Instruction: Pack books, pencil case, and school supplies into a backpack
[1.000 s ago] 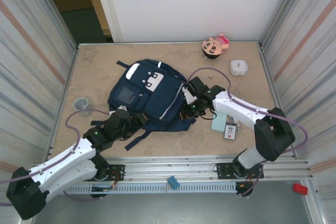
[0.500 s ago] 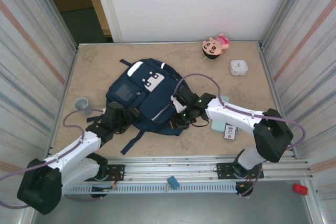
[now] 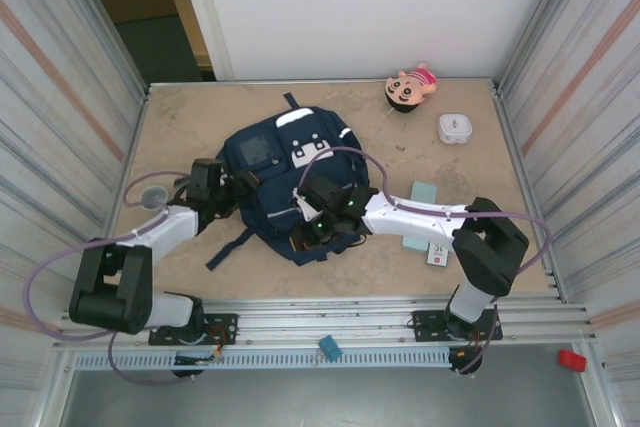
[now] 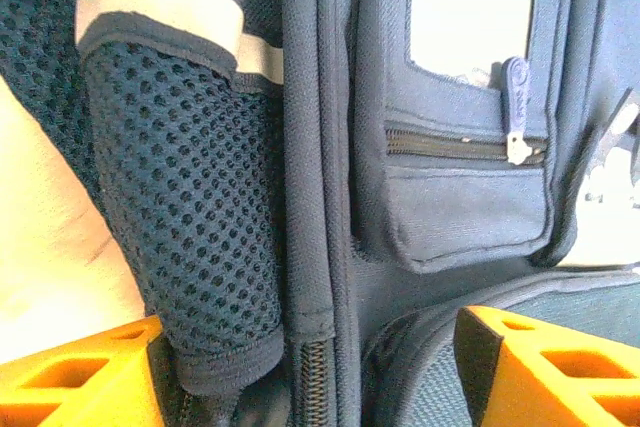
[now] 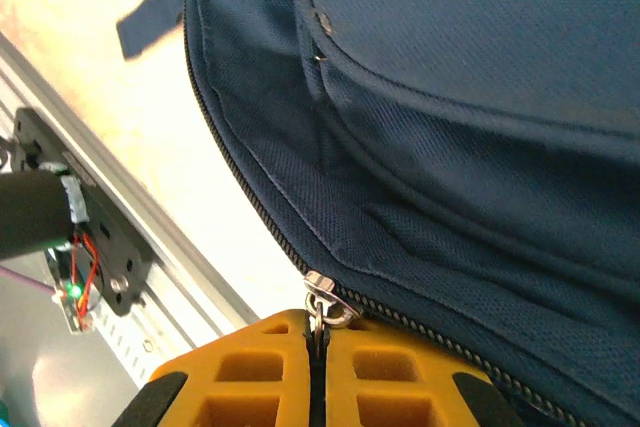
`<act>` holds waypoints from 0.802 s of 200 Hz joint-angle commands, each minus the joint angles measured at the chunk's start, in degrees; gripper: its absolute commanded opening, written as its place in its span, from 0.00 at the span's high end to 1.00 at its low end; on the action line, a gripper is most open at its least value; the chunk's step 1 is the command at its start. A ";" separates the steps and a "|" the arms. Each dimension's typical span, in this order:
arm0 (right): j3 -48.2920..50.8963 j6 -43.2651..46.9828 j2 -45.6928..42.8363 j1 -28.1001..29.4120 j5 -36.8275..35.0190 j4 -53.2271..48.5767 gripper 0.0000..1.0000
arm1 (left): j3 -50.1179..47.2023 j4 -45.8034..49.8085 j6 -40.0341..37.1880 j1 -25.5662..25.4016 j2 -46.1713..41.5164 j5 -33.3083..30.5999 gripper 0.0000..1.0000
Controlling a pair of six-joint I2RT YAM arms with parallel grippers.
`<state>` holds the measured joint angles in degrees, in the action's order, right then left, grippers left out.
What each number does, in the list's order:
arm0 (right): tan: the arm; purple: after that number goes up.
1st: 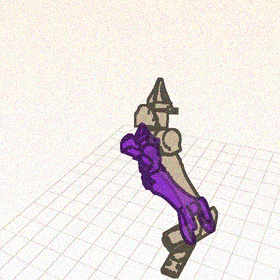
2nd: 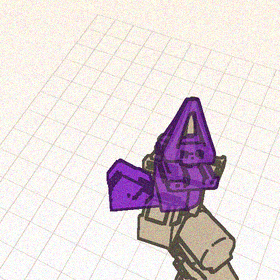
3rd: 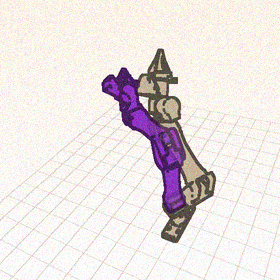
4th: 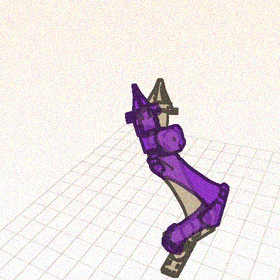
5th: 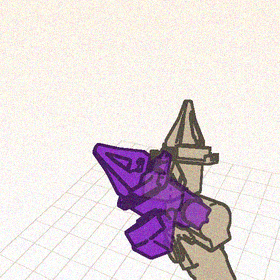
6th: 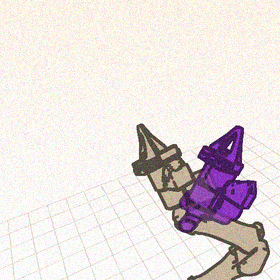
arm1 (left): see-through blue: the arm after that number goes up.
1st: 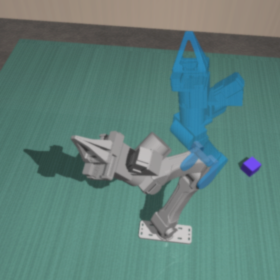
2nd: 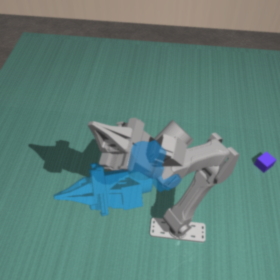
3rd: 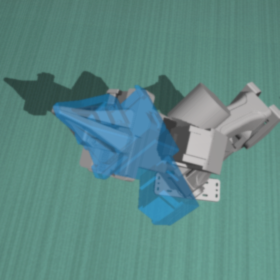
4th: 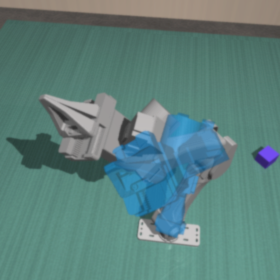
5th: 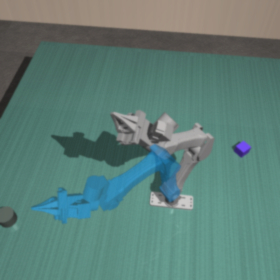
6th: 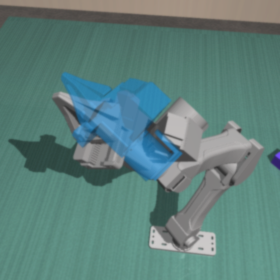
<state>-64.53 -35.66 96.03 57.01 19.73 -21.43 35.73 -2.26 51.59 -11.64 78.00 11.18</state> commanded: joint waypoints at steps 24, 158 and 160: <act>-4.69 -0.34 2.78 -0.23 1.66 1.82 1.00 | 2.15 3.20 -0.47 0.05 -6.19 7.60 0.26; -6.40 0.33 4.79 0.02 3.96 1.38 1.00 | -17.88 6.42 18.32 -7.70 -26.95 7.10 0.53; -6.40 0.39 4.78 0.03 3.99 1.26 1.00 | -17.88 6.07 18.29 -7.70 -26.67 7.06 0.55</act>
<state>-68.60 -35.59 100.29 56.88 21.39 -21.41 19.22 9.10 67.02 -19.11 49.08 18.48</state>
